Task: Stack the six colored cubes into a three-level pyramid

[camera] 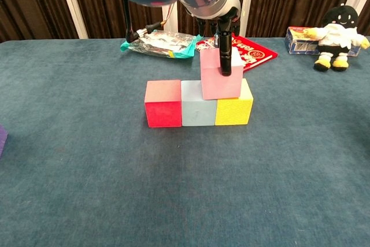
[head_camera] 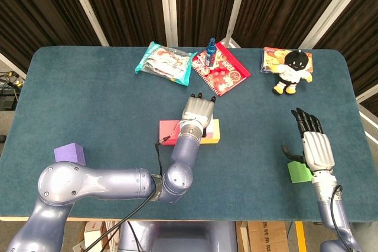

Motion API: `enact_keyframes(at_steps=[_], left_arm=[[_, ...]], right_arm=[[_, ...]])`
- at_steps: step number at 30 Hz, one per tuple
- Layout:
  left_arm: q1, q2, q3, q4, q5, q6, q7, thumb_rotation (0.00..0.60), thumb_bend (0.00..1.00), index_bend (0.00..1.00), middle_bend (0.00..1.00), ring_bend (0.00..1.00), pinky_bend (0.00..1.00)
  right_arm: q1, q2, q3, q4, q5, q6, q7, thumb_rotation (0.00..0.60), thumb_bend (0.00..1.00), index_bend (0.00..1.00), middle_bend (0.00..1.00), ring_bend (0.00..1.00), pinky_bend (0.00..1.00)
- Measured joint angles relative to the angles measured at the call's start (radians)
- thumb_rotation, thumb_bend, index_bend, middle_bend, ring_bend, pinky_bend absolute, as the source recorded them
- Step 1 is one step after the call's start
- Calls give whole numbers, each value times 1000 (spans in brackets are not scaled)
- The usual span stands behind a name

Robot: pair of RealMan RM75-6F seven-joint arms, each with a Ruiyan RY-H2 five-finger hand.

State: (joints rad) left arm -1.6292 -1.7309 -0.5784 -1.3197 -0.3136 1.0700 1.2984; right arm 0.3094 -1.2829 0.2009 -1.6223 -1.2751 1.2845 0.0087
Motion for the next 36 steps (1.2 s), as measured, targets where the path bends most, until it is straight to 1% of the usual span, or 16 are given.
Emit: enact_keyframes(at_steps=[9,13,26,36], left_arm=[[5,-8,1,6,5,-9,-2,600,236,0,141,47,108],[8,-7,1,4,9,-13,-4,600,212,0,113,45,108],[30,25,-8,-35,-14,-6,-7,600,199,0,117,45,108],[62,66,0,-80,-38,4,-4,600,199,0,197,45,108]], right_arm=[[0,-1,2,2,3,0,3,600,328,0,0,0,0],[0,-2,3,4,5,-1,4,600,328,0,0,0,0],[-1,-3,2,3,1,3,0,600,329,0,0,0,0],[-1,-3,1,0,-1,5,1,600,329,0,0,0,0]])
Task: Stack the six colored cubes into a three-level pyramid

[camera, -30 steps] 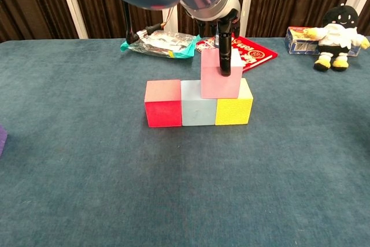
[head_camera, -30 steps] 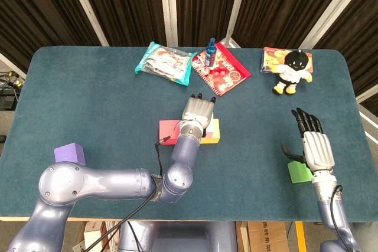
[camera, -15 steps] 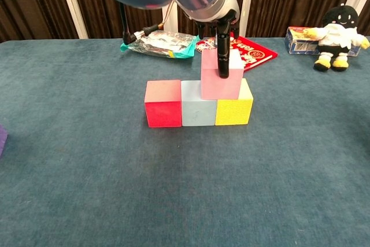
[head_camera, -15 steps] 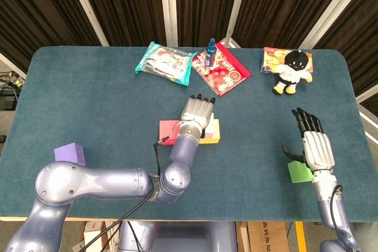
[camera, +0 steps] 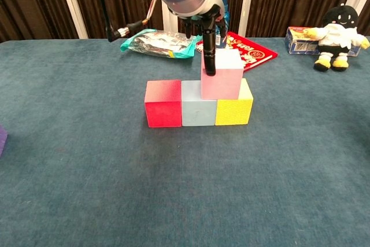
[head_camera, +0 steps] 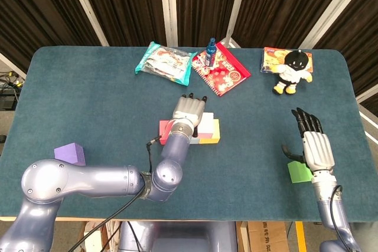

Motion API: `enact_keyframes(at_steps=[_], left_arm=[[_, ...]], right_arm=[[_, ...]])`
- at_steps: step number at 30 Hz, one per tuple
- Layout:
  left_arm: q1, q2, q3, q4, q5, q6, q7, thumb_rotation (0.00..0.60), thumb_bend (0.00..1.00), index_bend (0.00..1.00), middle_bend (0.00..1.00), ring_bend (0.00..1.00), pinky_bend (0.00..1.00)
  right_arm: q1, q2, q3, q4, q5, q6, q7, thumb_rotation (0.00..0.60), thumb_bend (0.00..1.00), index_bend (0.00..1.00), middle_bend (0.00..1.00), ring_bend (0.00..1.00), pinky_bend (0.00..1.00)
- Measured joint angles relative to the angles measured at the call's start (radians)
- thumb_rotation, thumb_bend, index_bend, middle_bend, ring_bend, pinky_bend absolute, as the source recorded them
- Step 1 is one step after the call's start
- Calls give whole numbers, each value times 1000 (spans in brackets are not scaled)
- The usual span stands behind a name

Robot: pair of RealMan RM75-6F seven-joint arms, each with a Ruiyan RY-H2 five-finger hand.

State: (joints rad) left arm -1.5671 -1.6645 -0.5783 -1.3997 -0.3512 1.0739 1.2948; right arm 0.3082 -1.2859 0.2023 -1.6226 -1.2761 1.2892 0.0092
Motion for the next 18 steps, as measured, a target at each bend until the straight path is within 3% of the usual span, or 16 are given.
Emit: enact_keyframes(at_steps=[18], left_arm=[[21,24,12,-40,-4,-20,-22,600,199,0,235,45,108]], right_arm=[[0,1,-1,-4,-2,1,-3,600,328,0,0,0,0]])
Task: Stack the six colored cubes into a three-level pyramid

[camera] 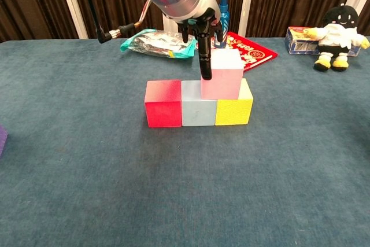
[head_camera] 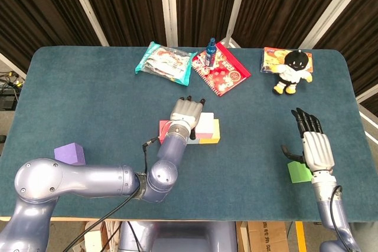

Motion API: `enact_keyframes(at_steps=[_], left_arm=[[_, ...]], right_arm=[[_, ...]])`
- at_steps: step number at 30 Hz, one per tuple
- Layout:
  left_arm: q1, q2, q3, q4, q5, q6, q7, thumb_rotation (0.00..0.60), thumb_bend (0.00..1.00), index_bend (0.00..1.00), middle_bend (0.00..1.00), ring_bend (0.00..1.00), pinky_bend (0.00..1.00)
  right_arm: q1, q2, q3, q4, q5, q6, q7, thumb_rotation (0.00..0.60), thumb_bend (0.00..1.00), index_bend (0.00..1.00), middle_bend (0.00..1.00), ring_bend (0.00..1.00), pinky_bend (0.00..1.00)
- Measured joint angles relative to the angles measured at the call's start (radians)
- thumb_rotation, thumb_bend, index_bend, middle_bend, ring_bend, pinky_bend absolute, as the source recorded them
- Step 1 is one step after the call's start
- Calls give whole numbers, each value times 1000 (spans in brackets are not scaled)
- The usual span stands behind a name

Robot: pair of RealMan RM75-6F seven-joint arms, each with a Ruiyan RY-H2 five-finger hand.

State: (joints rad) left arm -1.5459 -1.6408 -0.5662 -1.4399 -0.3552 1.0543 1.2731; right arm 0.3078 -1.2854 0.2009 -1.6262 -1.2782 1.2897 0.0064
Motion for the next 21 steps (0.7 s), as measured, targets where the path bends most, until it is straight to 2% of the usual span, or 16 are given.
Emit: enact_keyframes(at_steps=[21], left_arm=[[-8,4,15,-5,-1,-15,-20,600,199,0,239,45,107]], right_arm=[[0,0,0,-2,1,-1,-1,600,328,0,0,0,0]])
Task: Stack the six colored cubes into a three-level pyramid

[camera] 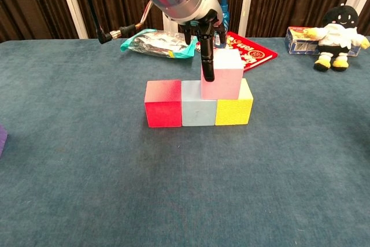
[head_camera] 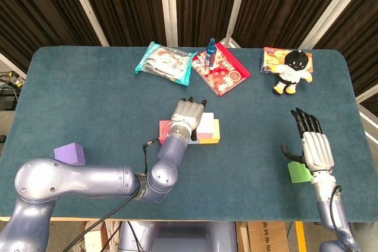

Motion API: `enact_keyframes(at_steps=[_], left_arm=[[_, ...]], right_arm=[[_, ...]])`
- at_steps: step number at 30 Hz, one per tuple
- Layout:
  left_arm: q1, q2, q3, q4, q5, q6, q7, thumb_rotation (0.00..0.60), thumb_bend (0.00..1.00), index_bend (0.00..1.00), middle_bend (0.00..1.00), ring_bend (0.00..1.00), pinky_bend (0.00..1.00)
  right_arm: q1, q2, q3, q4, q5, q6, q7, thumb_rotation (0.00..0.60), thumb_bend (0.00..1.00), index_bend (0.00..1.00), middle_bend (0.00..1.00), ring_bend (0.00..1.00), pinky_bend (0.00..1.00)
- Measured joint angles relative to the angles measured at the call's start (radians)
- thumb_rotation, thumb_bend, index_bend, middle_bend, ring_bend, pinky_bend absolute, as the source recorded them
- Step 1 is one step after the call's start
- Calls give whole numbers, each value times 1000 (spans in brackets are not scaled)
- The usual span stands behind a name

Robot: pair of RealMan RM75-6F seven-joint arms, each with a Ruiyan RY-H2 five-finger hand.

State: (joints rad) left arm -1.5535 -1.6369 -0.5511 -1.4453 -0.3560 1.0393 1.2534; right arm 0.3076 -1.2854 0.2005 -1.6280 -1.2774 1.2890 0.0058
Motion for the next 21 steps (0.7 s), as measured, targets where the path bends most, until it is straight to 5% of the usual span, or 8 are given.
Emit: enact_keyframes(at_steps=[14,21], left_arm=[[-6,7,9,-4,-9,0,-3,600,199,0,272,45,107],[-9,8,12,-4,-10,1,-6,600,199,0,210,45,107]], right_arm=[[0,0,1,-1,3,0,-1,600,328,0,0,0,0],[0,0,0,-1,2,-1,-1,600,329,0,0,0,0]])
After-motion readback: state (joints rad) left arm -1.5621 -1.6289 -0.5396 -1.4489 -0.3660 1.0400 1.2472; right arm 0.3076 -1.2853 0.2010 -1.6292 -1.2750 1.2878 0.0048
